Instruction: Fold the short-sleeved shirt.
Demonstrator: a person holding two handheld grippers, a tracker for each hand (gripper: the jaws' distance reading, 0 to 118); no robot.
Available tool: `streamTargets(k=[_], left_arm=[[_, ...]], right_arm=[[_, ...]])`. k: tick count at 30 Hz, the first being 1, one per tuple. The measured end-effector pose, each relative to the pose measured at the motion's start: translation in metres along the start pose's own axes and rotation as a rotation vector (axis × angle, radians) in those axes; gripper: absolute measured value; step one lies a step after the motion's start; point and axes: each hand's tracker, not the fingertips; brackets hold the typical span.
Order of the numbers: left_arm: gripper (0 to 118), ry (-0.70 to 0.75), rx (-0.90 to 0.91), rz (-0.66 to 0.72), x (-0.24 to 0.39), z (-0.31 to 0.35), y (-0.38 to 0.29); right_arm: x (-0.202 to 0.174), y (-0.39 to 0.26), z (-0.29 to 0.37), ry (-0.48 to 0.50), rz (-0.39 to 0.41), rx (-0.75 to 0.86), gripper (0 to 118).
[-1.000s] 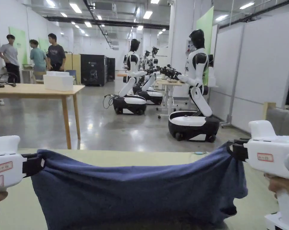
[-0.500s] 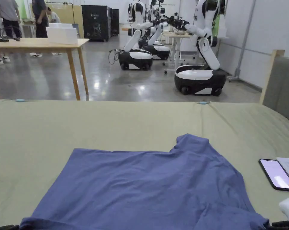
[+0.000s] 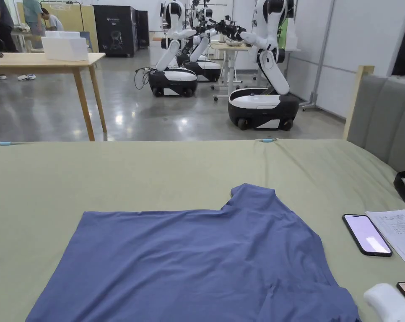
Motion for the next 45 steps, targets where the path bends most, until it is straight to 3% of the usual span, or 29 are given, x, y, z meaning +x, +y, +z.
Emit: streamTargets(k=[2,5,6,7,9,11,14,20,21,22,23,24,25,30,32,33,34,35,36,37,43,44,45], left_arm=[[117,-0.011,0.111,-0.007,-0.004,0.027,0.005],[117,0.077,0.190,0.007,-0.004,0.066,0.001],[111,0.076,0.221,0.016,-0.003,0.077,-0.001],[87,0.059,0.260,0.037,-0.003,0.089,-0.004],[0,0.039,0.342,0.047,0.004,0.106,-0.003],[0,0.133,0.361,0.023,0.006,0.114,-0.007],[0,0.047,0.322,0.080,-0.003,0.106,-0.013],[0,0.048,0.258,0.036,0.029,0.070,-0.011],[7,0.055,0.231,0.041,0.014,0.059,-0.008],[40,0.077,0.211,0.045,0.013,0.047,-0.005],[84,0.094,0.182,0.048,0.012,0.035,-0.003],[113,0.105,0.117,0.046,0.011,0.021,-0.004],[117,0.086,0.143,0.043,-0.001,0.010,-0.004],[113,0.145,0.077,-0.012,0.002,-0.026,-0.005],[104,0.142,0.070,-0.045,0.000,-0.033,-0.007],[84,0.138,0.081,-0.059,0.006,-0.030,-0.011],[35,0.113,0.094,-0.073,0.006,-0.030,-0.013],[14,0.117,0.080,-0.080,0.006,-0.033,-0.014],[13,0.188,0.071,-0.107,0.006,-0.035,-0.016],[7,0.140,0.061,-0.100,0.007,-0.037,-0.017],[4,0.097,0.081,-0.060,0.005,-0.029,-0.014],[4,0.071,0.062,-0.032,0.009,-0.030,-0.018],[4,0.071,0.062,-0.038,0.011,-0.029,-0.017]], right_arm=[[0.003,-0.001,0.032,0.015,-0.094,0.107,112],[0.003,-0.016,0.083,-0.025,-0.161,0.282,112],[-0.001,-0.019,0.096,-0.046,-0.191,0.309,107],[-0.008,-0.024,0.117,-0.031,-0.213,0.354,82],[-0.020,-0.033,0.135,-0.043,-0.227,0.432,0],[-0.034,-0.040,0.149,-0.123,-0.253,0.465,0],[-0.045,-0.043,0.153,-0.073,-0.270,0.455,0],[-0.061,-0.033,0.148,-0.052,-0.233,0.440,0],[-0.064,-0.031,0.146,-0.048,-0.233,0.437,0],[-0.064,-0.030,0.144,-0.029,-0.233,0.431,0],[-0.063,-0.028,0.144,-0.018,-0.230,0.429,0],[-0.066,-0.028,0.140,-0.018,-0.231,0.429,0],[-0.067,-0.026,0.137,-0.011,-0.228,0.422,0],[-0.068,-0.023,0.130,0.007,-0.237,0.399,0],[-0.068,-0.021,0.129,0.001,-0.233,0.389,0],[-0.069,-0.021,0.126,-0.005,-0.228,0.382,0],[-0.069,-0.020,0.125,-0.013,-0.231,0.372,0],[-0.067,-0.020,0.124,-0.015,-0.236,0.364,0],[-0.066,-0.020,0.122,-0.009,-0.242,0.357,0],[-0.066,-0.021,0.120,-0.002,-0.244,0.352,0],[-0.057,-0.015,0.094,-0.032,-0.223,0.298,0],[-0.054,-0.015,0.084,-0.051,-0.216,0.280,3],[-0.050,-0.015,0.074,-0.079,-0.218,0.260,21]])
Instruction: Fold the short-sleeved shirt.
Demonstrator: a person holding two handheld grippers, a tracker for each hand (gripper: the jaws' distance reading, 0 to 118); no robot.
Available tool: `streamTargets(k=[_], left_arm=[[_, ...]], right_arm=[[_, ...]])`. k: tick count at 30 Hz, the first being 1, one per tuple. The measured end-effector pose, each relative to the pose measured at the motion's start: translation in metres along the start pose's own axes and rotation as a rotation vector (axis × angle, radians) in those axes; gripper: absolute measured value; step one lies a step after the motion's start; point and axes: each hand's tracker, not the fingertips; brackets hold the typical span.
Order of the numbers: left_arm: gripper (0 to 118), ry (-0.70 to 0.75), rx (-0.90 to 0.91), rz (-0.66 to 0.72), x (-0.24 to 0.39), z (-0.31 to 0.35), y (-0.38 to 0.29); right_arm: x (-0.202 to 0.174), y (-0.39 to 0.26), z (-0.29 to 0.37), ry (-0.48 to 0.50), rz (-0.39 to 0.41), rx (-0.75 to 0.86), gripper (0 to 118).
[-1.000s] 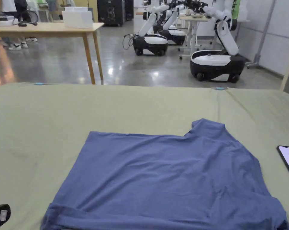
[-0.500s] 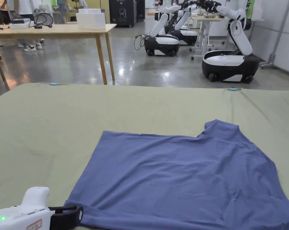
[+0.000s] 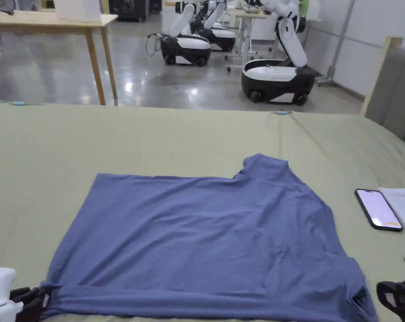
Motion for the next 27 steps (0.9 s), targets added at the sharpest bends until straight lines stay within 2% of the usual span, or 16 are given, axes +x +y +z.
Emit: streamTargets(k=[1,2,3,5,9,10,13,14,15,16,20,27], left_arm=[[4,-0.002,0.000,-0.003,0.001,0.001,0.000],[4,-0.003,0.004,-0.004,0.001,0.002,-0.001],[4,-0.004,0.007,-0.004,0.004,0.004,0.000],[4,-0.009,0.003,0.008,0.008,0.007,0.000],[4,-0.024,-0.006,0.019,0.011,0.010,0.000],[4,-0.024,-0.011,0.014,0.012,0.010,-0.001],[4,0.003,0.008,-0.030,0.012,0.012,0.003],[4,0.004,0.008,-0.030,0.013,0.012,0.003],[4,0.003,0.008,-0.030,0.013,0.012,0.003],[4,0.001,0.007,-0.029,0.011,0.012,0.004],[4,-0.025,0.025,0.002,0.007,0.020,0.009],[4,-0.137,0.161,0.105,0.004,0.040,0.063]], right_arm=[[0.004,-0.003,-0.010,-0.013,-0.001,-0.011,76],[0.011,-0.009,-0.027,-0.022,0.007,-0.037,110],[0.015,-0.013,-0.041,-0.038,0.009,-0.099,117],[0.019,-0.019,-0.059,-0.055,0.019,-0.167,117],[0.027,-0.032,-0.085,-0.041,0.031,-0.264,106],[0.027,-0.033,-0.088,-0.040,0.023,-0.267,98],[0.030,-0.038,-0.094,0.023,-0.003,-0.242,57],[0.023,-0.036,-0.090,0.022,-0.004,-0.218,40],[0.023,-0.035,-0.089,0.028,-0.008,-0.205,15],[0.023,-0.035,-0.087,0.040,-0.018,-0.182,11],[0.022,-0.031,-0.074,0.043,-0.029,-0.153,10],[0.031,0.028,-0.041,0.099,-0.136,0.040,10]])
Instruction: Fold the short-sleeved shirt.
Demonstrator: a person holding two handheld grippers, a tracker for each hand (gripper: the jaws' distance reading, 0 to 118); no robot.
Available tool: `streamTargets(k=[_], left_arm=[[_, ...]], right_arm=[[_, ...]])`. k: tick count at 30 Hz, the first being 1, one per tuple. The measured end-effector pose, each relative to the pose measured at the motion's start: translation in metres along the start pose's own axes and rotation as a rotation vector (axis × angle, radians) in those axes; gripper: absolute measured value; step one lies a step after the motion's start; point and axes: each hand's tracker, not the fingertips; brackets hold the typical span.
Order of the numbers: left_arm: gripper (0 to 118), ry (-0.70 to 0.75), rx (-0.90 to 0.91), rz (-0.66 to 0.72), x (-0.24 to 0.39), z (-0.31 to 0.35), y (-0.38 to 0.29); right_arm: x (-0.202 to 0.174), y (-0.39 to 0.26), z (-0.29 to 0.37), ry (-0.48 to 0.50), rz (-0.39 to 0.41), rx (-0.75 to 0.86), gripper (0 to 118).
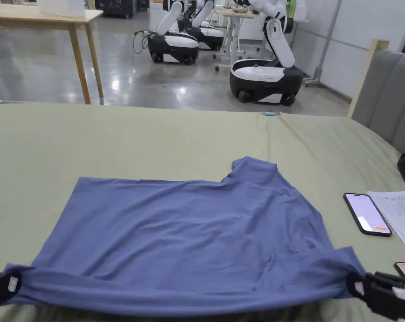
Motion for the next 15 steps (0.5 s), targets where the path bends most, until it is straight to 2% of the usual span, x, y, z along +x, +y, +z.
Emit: streamTargets(k=[6,9,11,15], left_arm=[[4,0.001,-0.002,0.017,-0.005,-0.053,0.063],[4,0.058,-0.066,0.016,-0.015,-0.097,0.074],[4,0.061,-0.104,0.018,-0.019,-0.124,0.077],[4,0.135,-0.166,-0.007,-0.025,-0.167,0.077]], right_arm=[[0.000,0.069,-0.044,-0.048,0.022,0.037,11],[0.006,0.088,-0.096,-0.077,-0.052,-0.042,11],[0.010,0.097,-0.132,-0.117,-0.074,-0.096,11],[0.020,0.103,-0.199,-0.178,-0.026,-0.164,11]])
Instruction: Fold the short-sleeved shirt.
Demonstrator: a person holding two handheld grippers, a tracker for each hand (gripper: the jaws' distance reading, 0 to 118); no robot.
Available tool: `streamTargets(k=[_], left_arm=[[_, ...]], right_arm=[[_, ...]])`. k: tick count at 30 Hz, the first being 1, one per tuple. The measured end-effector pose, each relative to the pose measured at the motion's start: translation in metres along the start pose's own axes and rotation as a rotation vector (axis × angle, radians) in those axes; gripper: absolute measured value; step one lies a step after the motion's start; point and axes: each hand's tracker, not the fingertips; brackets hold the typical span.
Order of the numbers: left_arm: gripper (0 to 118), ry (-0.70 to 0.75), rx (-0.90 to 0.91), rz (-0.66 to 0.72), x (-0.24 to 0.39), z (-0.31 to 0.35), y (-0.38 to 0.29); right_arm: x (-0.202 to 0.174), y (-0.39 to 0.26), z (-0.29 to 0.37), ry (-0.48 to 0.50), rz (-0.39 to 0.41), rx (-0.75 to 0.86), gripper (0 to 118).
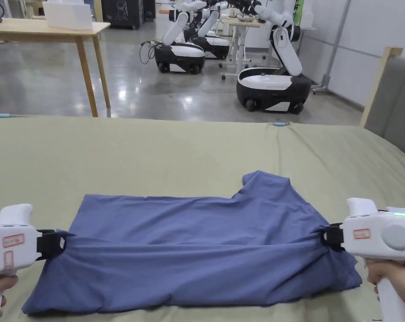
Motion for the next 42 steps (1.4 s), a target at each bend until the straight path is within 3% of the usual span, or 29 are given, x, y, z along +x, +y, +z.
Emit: streamTargets(k=[6,8,9,10,11,12,16,18,19,21,22,23,24,25,30,33,34,35,36,37,42], left_arm=[[4,0.049,-0.040,-0.028,0.002,-0.022,-0.006],[9,0.050,-0.124,-0.048,0.002,-0.027,-0.011],[19,0.034,-0.159,-0.041,0.003,-0.028,-0.014],[63,0.036,-0.129,-0.046,0.002,-0.026,-0.015],[106,0.024,-0.113,-0.052,0.002,-0.018,-0.014],[118,0.003,-0.102,-0.051,0.003,-0.015,-0.013],[115,-0.015,0.020,-0.066,0.012,0.029,-0.014],[114,0.004,0.129,-0.082,0.001,0.077,-0.016],[109,0.009,0.170,-0.086,0.001,0.096,-0.024],[79,-0.016,0.215,-0.079,0.006,0.136,-0.051],[68,-0.037,0.249,-0.074,0.012,0.153,-0.066],[68,-0.059,0.272,-0.083,0.013,0.167,-0.081],[27,-0.041,0.279,-0.077,0.014,0.177,-0.095],[0,-0.012,0.249,-0.088,0.017,0.181,-0.106],[0,0.019,0.171,-0.043,0.012,0.176,-0.120],[0,0.040,0.166,-0.040,0.008,0.154,-0.102],[15,0.028,0.165,-0.042,0.005,0.141,-0.095],[43,0.034,0.150,-0.038,0.005,0.129,-0.086],[87,0.063,0.131,-0.030,0.003,0.115,-0.077],[118,0.085,0.058,-0.033,0.001,0.100,-0.071],[113,0.120,-0.073,-0.040,-0.007,0.033,-0.064]], right_arm=[[-0.005,-0.005,-0.040,-0.048,0.016,-0.074,11],[0.000,-0.009,-0.043,-0.038,-0.003,-0.095,16],[0.000,-0.009,-0.041,-0.046,-0.003,-0.089,31],[0.000,-0.009,-0.037,-0.065,0.007,-0.057,75],[0.001,-0.009,-0.031,-0.090,0.029,-0.022,107],[0.005,-0.010,-0.021,-0.091,0.039,0.016,118],[0.015,-0.017,0.057,-0.065,-0.030,0.184,118],[0.014,-0.035,0.110,-0.042,-0.090,0.259,111],[0.013,-0.048,0.134,-0.018,-0.112,0.296,97],[0.012,-0.078,0.181,0.064,-0.130,0.368,55],[0.011,-0.090,0.196,0.081,-0.136,0.388,45],[0.009,-0.103,0.210,0.068,-0.130,0.374,45],[0.006,-0.115,0.219,0.059,-0.130,0.368,12],[0.005,-0.126,0.226,0.040,-0.140,0.364,3],[0.005,-0.156,0.241,0.032,-0.210,0.337,1],[0.002,-0.158,0.240,0.041,-0.213,0.331,1],[0.000,-0.158,0.239,0.041,-0.203,0.327,1],[-0.002,-0.157,0.238,0.048,-0.185,0.309,1],[-0.005,-0.153,0.237,0.047,-0.176,0.290,1],[-0.007,-0.153,0.236,0.048,-0.167,0.280,1],[-0.017,-0.151,0.233,0.062,-0.133,0.273,1]])
